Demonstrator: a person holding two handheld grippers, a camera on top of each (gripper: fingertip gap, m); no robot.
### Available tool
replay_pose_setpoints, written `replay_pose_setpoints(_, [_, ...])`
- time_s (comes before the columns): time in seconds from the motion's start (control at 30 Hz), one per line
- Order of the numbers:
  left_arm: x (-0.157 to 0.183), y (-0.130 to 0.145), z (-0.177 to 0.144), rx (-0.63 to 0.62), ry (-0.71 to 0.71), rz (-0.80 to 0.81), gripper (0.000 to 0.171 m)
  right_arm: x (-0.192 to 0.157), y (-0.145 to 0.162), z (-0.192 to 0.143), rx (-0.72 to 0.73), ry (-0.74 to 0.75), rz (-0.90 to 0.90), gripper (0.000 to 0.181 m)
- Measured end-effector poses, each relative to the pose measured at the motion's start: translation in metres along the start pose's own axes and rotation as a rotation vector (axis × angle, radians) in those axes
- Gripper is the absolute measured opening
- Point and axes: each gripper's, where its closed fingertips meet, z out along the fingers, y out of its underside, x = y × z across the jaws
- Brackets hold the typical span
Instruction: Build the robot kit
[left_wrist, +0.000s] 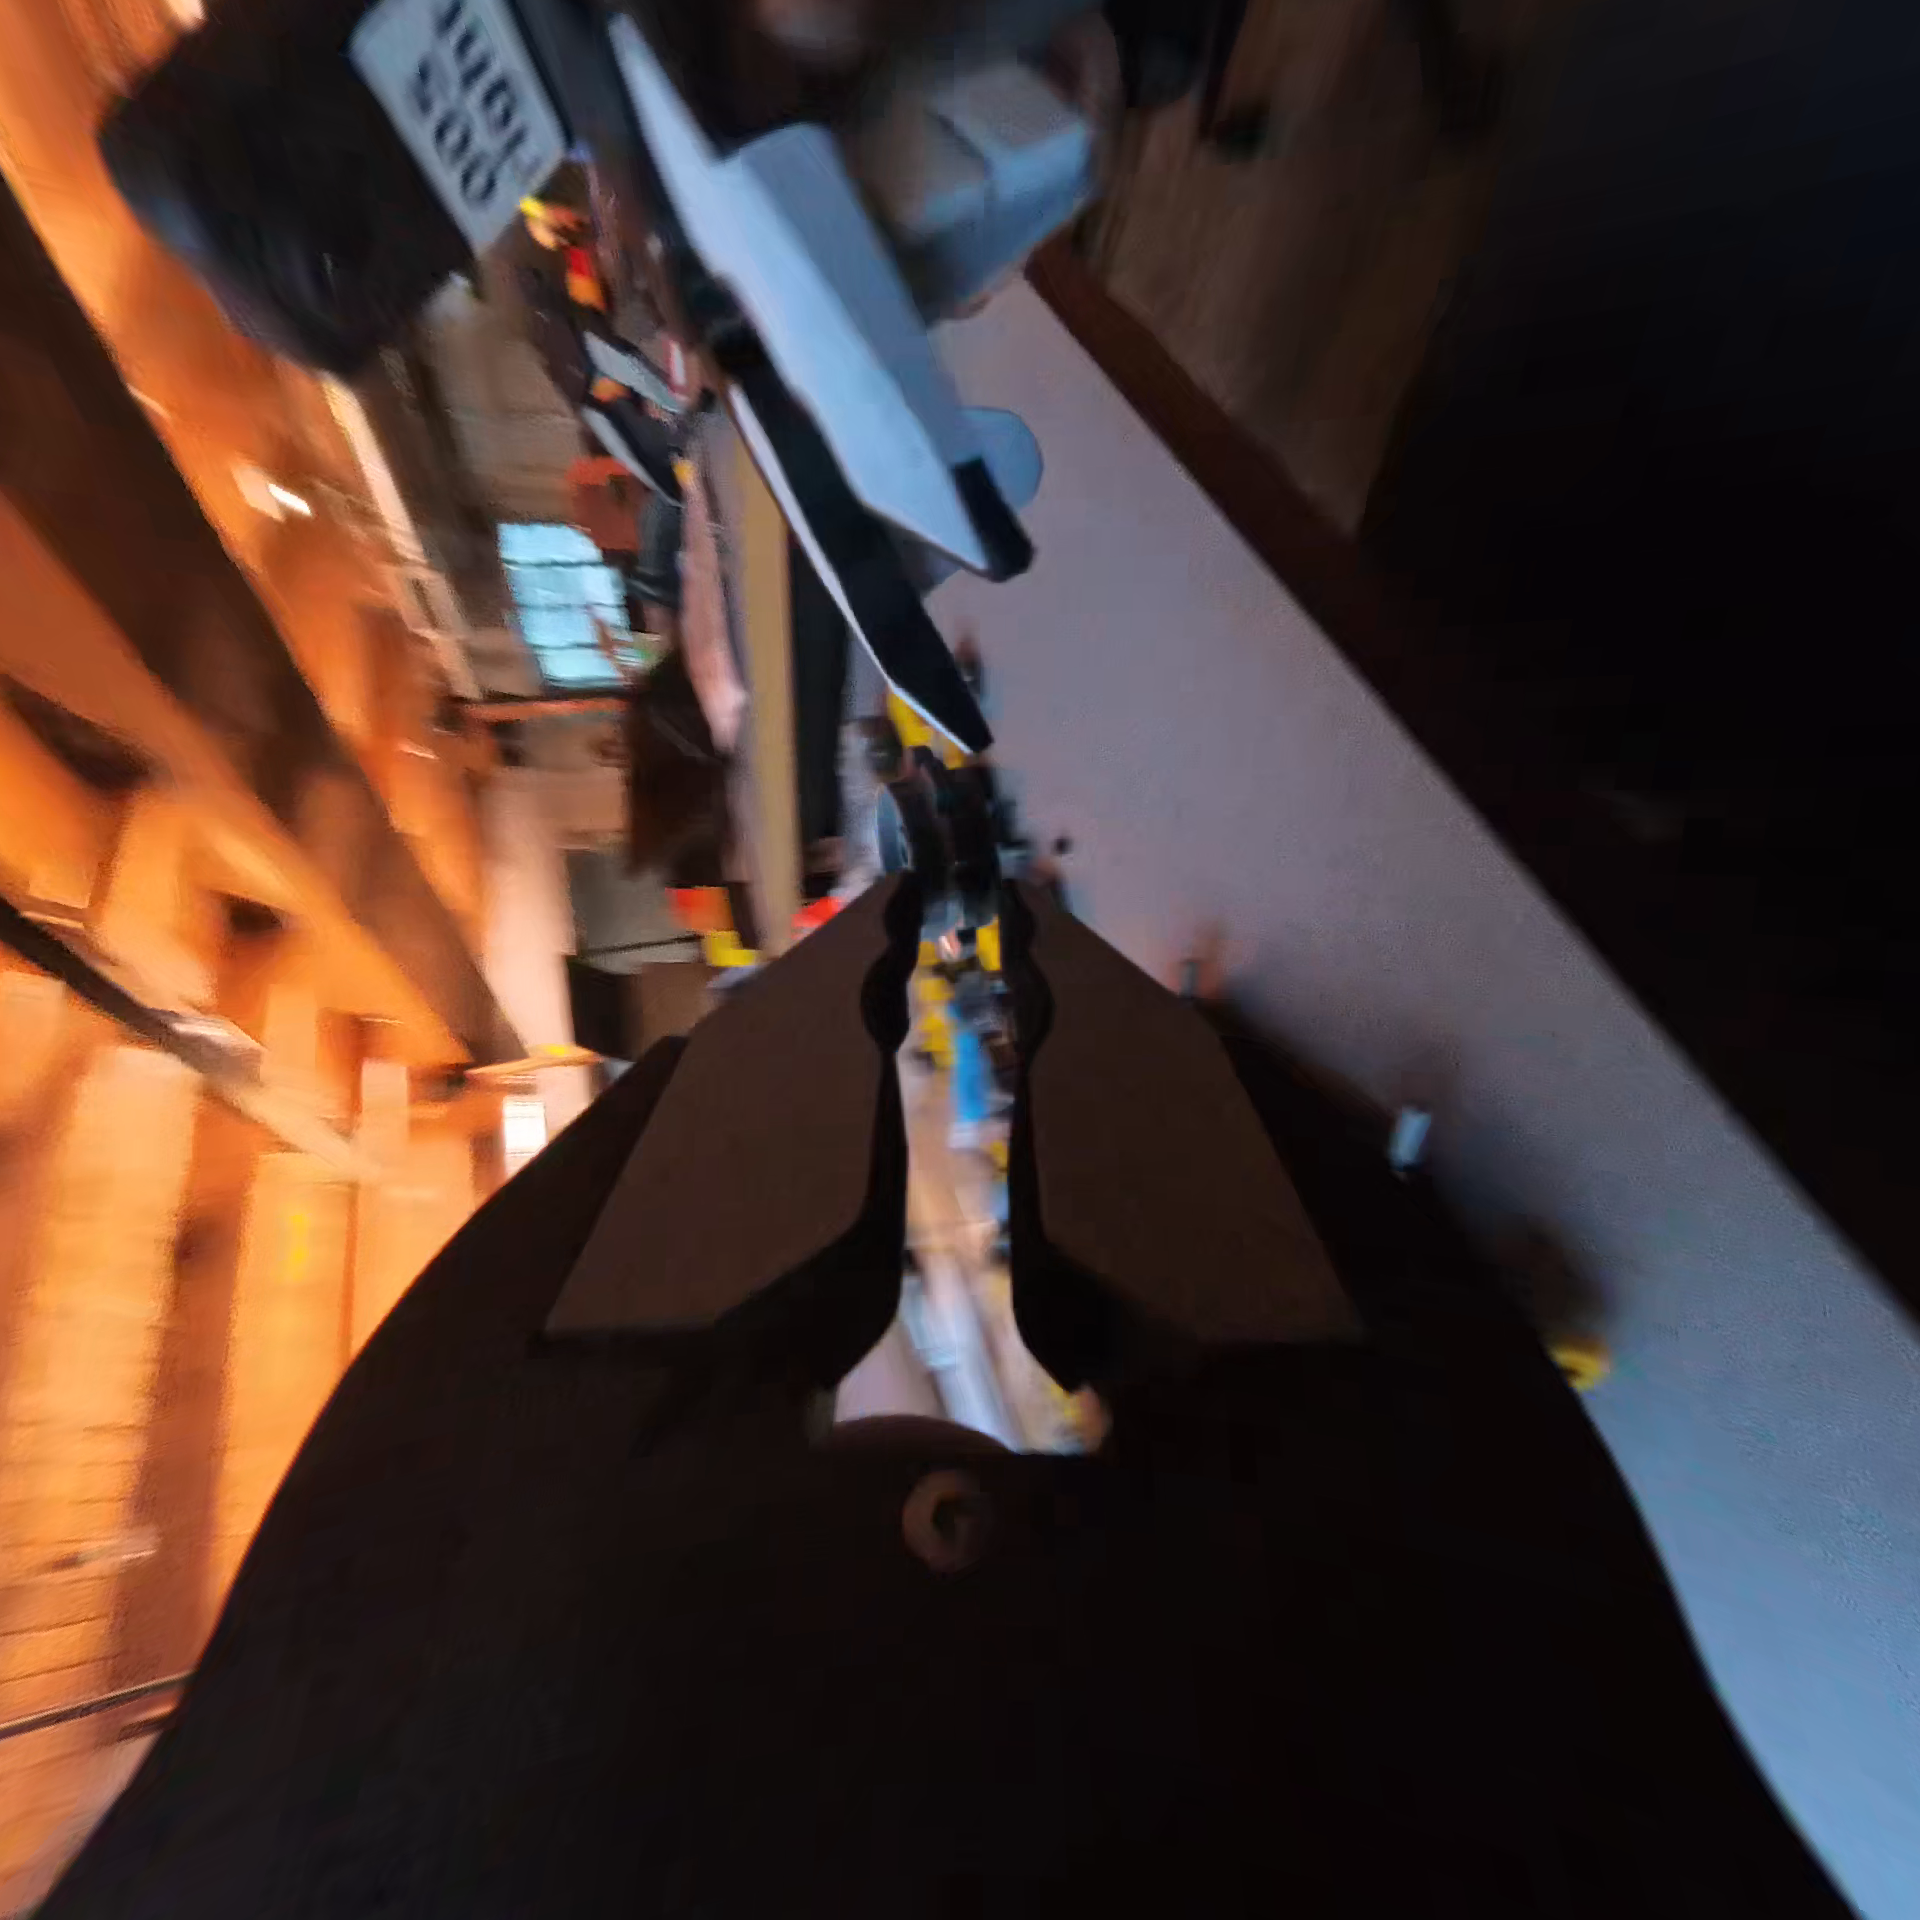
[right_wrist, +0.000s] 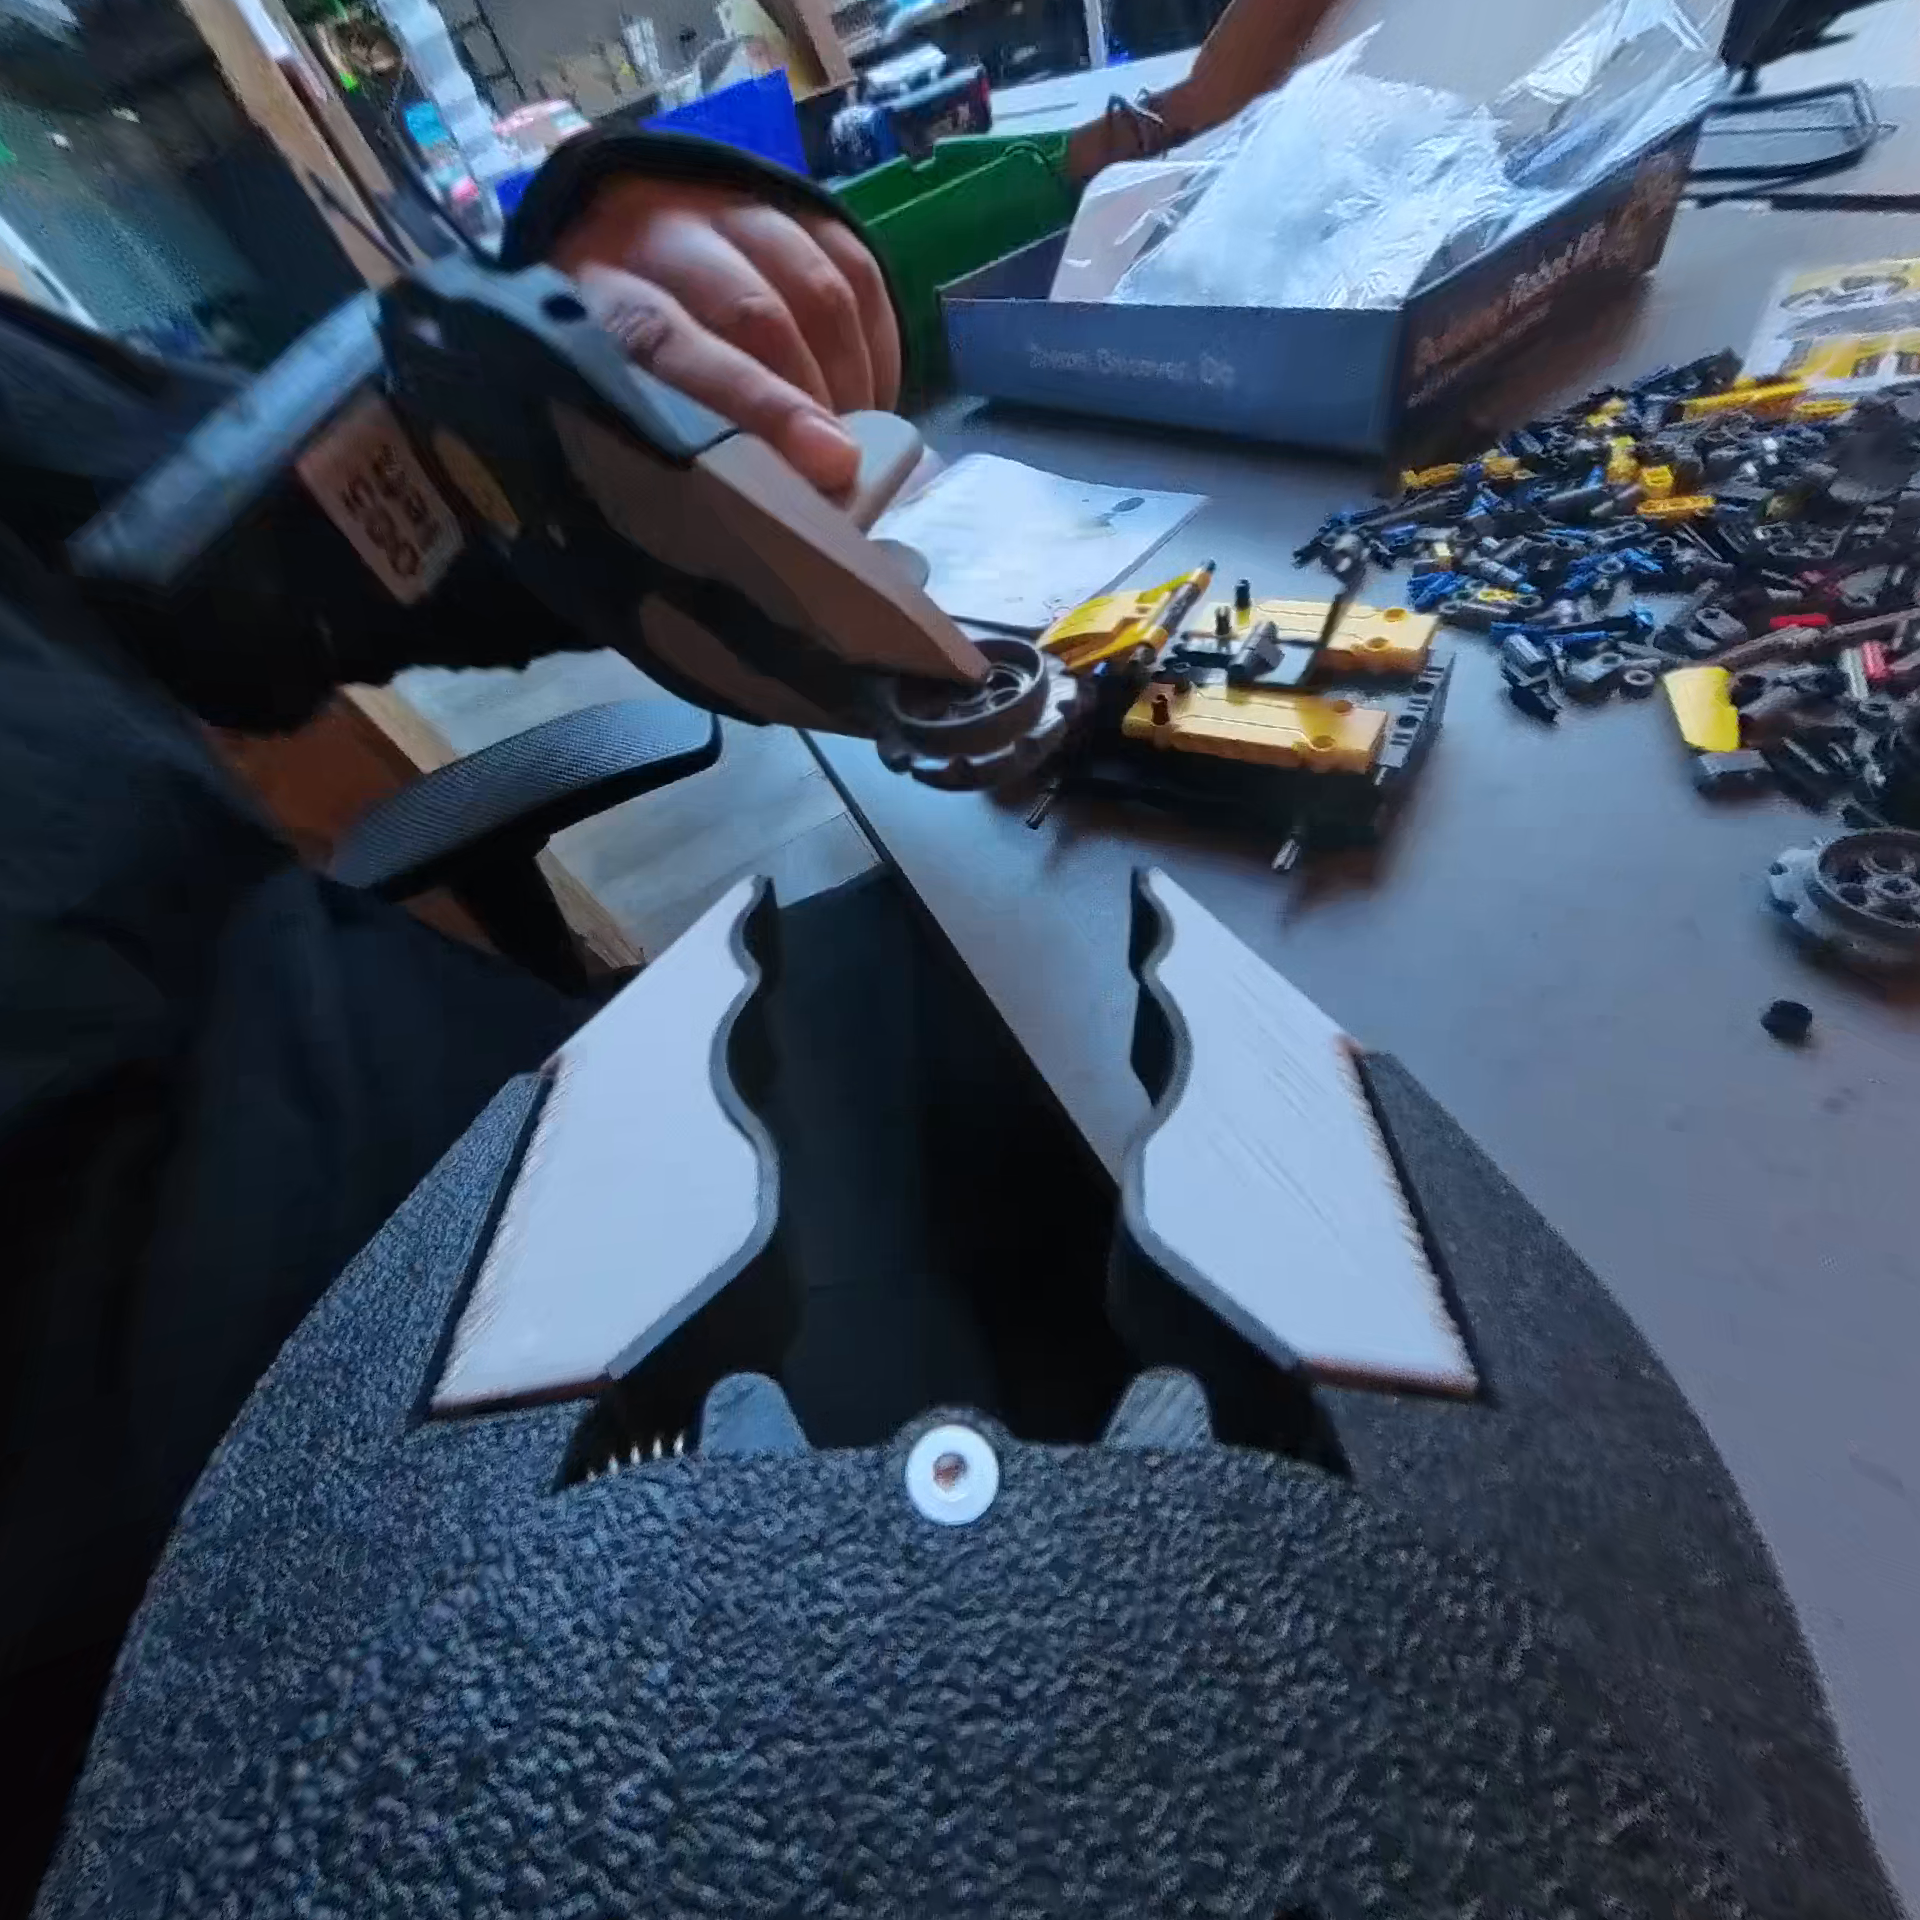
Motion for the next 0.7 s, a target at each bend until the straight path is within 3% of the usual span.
replay_pose_setpoints(0.07, [0.007,-0.006,0.001,-0.018,-0.037,0.188,0.011,-0.004,-0.007,0.002,0.001,0.022,-0.042,0.065])
replay_pose_setpoints(0.13, [0.012,-0.013,0.0,0.007,-0.053,0.278,0.01,-0.003,-0.011,0.008,-0.033,0.082,-0.112,0.061])
replay_pose_setpoints(0.3, [0.005,-0.016,-0.003,0.012,-0.09,0.322,0.011,-0.002,-0.006,0.026,-0.163,0.19,-0.34,0.043])
replay_pose_setpoints(0.43, [0.006,-0.014,-0.005,0.008,-0.102,0.3,0.011,-0.002,-0.006,0.03,-0.183,0.23,-0.413,0.043])
replay_pose_setpoints(0.57, [0.005,-0.016,-0.01,0.032,-0.138,0.105,0.014,-0.005,-0.007,0.03,-0.153,0.22,-0.387,0.043])
replay_pose_setpoints(0.63, [0.006,-0.015,-0.014,0.067,-0.1,-0.132,0.035,-0.003,-0.003,0.029,-0.163,0.238,-0.392,0.043])
replay_pose_setpoints(0.7, [0.006,-0.008,-0.019,0.085,-0.036,-0.406,0.037,-0.003,-0.002,0.029,-0.165,0.246,-0.403,0.043])
